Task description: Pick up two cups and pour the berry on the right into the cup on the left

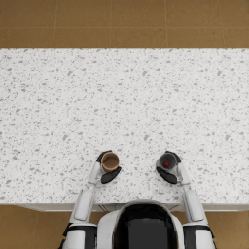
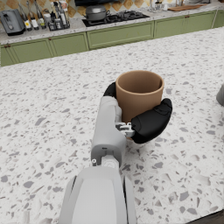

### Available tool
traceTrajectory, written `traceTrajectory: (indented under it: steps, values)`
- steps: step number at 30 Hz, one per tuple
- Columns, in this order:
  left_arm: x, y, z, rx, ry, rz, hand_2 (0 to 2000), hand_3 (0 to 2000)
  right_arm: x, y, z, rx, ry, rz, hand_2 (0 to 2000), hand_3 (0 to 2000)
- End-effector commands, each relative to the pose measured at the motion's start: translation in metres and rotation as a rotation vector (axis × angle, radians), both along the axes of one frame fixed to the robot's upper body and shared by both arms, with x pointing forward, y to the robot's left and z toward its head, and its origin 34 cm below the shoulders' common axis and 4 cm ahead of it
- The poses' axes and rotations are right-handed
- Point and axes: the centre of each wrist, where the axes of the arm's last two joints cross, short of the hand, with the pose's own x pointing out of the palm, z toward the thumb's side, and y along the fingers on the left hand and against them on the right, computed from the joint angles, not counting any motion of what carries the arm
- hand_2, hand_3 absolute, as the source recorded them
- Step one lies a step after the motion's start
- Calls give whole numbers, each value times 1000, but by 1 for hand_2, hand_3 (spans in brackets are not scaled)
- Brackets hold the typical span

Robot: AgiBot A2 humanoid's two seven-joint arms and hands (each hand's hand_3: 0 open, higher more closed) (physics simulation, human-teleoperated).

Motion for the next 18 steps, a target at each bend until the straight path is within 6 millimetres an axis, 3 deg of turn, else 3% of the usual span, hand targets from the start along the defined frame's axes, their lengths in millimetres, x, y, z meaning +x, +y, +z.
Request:
traceTrajectory:
  steps: [1,7,18]
  values:
    - [3,-16,22,-43,-87,-45,2000,1280,3,10,34,33,-134,29,2000,1280]
    - [11,-31,30,-57,-130,-63,2000,1280,16,23,62,90,-254,47,2000,1280]
    - [27,-49,40,75,-228,-68,2000,1280,51,71,120,-47,-559,28,2000,1280]
